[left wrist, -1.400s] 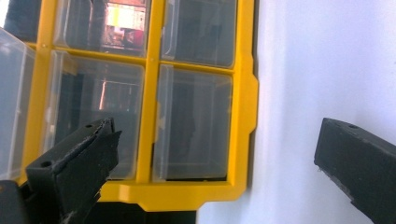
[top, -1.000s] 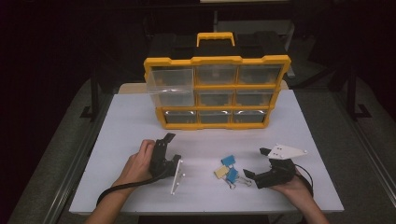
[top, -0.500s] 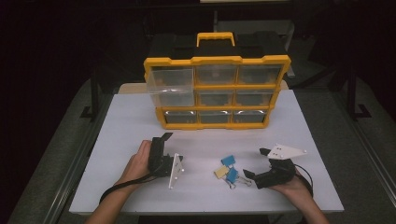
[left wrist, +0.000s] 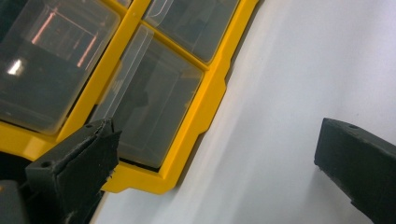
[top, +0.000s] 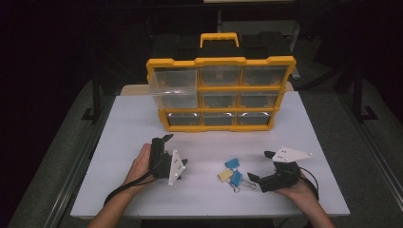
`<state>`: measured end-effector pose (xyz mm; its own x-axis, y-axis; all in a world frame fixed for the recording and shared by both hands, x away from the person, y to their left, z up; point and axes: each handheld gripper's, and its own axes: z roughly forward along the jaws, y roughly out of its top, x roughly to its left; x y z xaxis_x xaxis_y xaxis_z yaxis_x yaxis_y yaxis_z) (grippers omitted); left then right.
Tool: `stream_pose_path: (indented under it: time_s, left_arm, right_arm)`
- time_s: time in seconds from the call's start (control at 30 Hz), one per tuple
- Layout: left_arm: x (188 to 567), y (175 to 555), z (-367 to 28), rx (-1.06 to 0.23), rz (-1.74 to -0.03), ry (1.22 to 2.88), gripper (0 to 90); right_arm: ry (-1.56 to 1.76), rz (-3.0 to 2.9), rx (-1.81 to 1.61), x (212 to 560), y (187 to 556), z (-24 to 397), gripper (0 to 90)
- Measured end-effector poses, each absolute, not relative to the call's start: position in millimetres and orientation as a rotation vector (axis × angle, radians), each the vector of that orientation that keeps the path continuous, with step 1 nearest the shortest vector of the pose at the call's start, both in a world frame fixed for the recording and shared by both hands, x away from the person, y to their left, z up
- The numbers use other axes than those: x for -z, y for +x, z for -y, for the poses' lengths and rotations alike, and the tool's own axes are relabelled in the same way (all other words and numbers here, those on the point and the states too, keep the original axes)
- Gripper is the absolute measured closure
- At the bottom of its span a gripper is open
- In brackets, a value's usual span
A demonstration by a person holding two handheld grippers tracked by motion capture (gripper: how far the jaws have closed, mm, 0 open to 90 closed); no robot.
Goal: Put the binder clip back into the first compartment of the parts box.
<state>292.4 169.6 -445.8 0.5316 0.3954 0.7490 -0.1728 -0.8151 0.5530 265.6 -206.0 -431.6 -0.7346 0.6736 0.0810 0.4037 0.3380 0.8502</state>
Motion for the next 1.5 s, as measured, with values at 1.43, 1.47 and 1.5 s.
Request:
stream_pose_path:
  time_s: [1.43,1.47,1.5]
  left_arm:
    - [426.6,319.6,-200.2,-0.742,-0.691,1.927,0.0]
    - [426.5,320.1,-200.6,-0.735,-0.699,1.919,0.0]
    - [426.0,320.7,-201.0,-0.723,-0.715,1.906,0.0]
  right_arm:
    - [0.966,-2.327,-1.346,432.6,265.6,205.2,0.0]
    - [0.965,-2.328,-1.345,432.7,265.7,205.1,0.0]
    - [0.964,-2.329,-1.344,432.7,265.7,205.1,0.0]
